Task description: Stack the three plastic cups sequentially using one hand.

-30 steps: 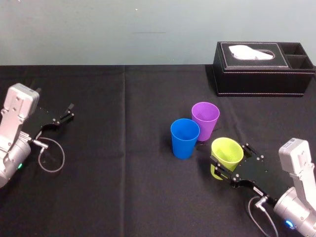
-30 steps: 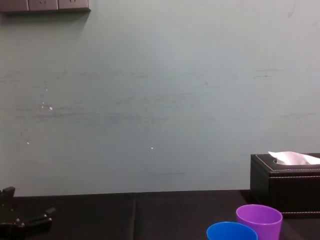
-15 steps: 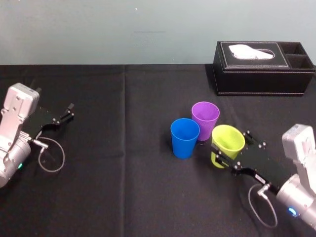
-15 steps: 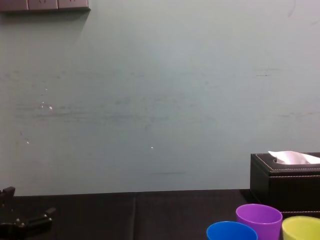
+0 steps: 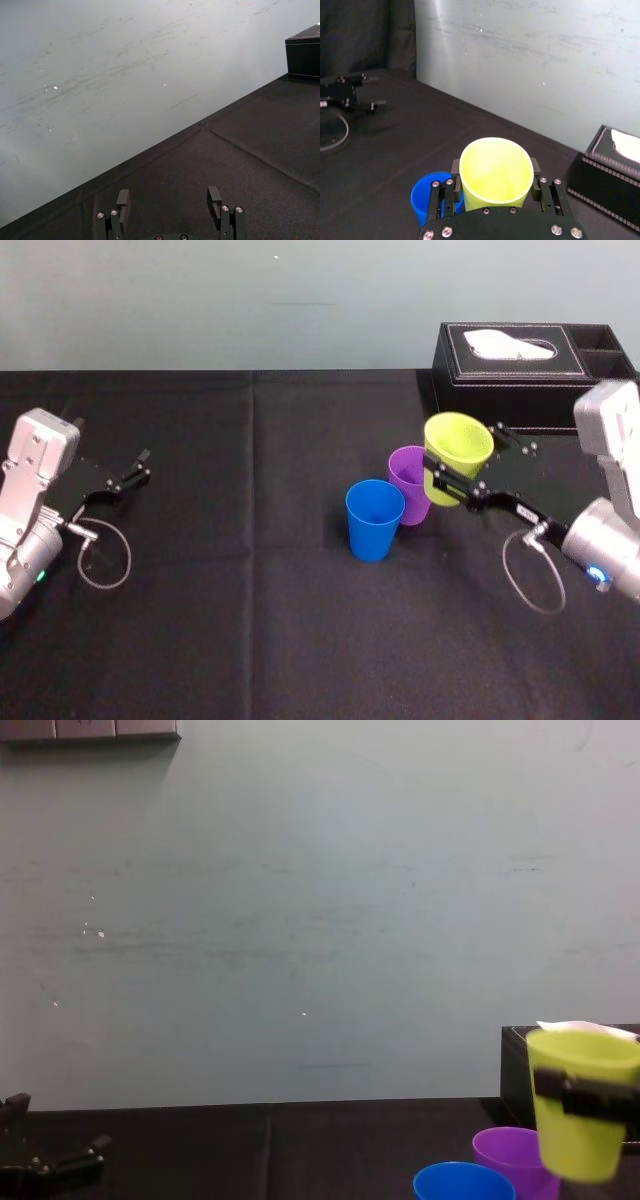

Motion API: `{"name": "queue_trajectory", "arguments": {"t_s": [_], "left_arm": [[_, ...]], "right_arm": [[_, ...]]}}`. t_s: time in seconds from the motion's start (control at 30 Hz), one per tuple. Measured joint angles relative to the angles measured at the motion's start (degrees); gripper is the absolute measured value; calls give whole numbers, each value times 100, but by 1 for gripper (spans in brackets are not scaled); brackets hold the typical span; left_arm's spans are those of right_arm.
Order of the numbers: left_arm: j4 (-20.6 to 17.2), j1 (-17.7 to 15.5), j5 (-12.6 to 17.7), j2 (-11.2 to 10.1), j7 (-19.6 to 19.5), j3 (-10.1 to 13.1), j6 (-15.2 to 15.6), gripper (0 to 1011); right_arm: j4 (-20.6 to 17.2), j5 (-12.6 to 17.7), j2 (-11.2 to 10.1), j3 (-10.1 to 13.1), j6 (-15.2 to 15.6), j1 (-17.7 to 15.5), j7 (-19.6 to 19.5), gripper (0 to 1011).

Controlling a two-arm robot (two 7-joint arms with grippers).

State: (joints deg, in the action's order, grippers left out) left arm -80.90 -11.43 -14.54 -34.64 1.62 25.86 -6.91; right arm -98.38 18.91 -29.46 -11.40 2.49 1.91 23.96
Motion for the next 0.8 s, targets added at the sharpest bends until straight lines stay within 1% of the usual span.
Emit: {"name": "queue_trajectory", "arguments": {"t_s": [0.03,0.1,0.13,0.27,0.37,0.57,0.8], "left_arm": [[0,0,0,0,0,0,0,1011],[0,0,0,0,0,0,0,1011],[0,0,0,0,0,0,0,1011],[0,0,0,0,0,0,0,1011],[0,0,0,0,0,0,0,1011],[0,0,0,0,0,0,0,1011],[0,0,0,0,0,0,0,1012]], "right_arm": [[-3,22,0,-8,47,56,6,744],[27,117,24,-55,214,283,26,744],[27,117,24,-55,214,283,26,744],[235,219,107,-185,392,613,26,744],[408,257,174,-292,449,804,24,744],[747,258,267,-472,479,1103,-1,743],[1039,194,310,-591,421,1264,-32,744]]}}
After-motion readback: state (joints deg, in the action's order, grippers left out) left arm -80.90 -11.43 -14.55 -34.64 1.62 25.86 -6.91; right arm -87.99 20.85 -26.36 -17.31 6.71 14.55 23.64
